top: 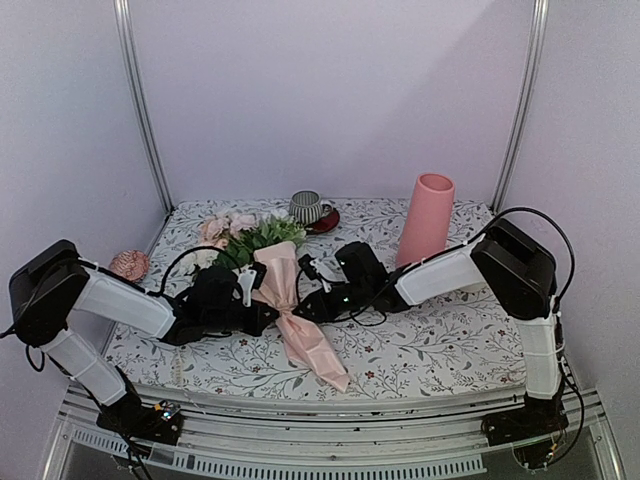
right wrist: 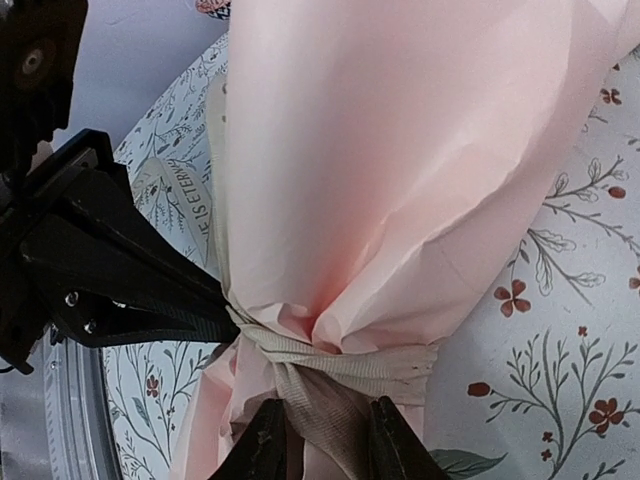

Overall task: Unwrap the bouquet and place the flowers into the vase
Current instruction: Adjust the ribbon on the folded wrapping paper.

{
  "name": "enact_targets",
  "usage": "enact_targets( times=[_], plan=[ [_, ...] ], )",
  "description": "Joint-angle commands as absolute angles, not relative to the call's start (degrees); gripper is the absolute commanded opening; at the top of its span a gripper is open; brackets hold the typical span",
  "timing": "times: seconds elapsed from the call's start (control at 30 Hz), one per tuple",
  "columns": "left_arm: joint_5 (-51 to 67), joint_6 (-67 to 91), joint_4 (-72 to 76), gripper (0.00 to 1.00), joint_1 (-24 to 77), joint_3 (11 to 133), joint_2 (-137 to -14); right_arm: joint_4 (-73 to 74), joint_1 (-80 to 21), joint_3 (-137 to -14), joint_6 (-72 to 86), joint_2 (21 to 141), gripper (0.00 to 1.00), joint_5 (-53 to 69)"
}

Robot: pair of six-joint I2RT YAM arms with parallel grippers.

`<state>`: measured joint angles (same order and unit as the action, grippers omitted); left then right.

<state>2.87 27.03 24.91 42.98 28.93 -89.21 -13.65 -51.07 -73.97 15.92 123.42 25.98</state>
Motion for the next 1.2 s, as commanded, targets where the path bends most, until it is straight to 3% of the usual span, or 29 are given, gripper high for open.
enact_targets(
  times=[0.0, 0.2, 0.43, 0.73, 1.17],
  plan=[
    [3.64, 28.23, 28.19, 0.0, 42.94, 27.16, -88.86, -16.07, -52.51, -67.68, 18.78, 120.57, 0.3, 27.99],
    [6.26, 27.78, 31.12, 0.0, 42.93, 25.54, -88.7, -15.58, -52.57, -65.14, 18.33, 116.74, 0.32, 24.04],
    [6.55, 27.68, 31.81, 0.0, 42.98, 24.98, -88.6, -10.9, -52.23, -73.21, 16.38, 118.64, 0.38, 20.92],
    [6.58, 27.64, 31.88, 0.0, 42.97, 25.2, -88.74, -8.14, -52.28, -80.74, 16.59, 125.12, 0.38, 22.91],
    [-0.17, 29.42, 27.8, 0.0, 42.92, 25.48, -86.6, -2.29, -53.01, -75.49, 16.28, 124.27, 0.34, 13.29]
  ],
)
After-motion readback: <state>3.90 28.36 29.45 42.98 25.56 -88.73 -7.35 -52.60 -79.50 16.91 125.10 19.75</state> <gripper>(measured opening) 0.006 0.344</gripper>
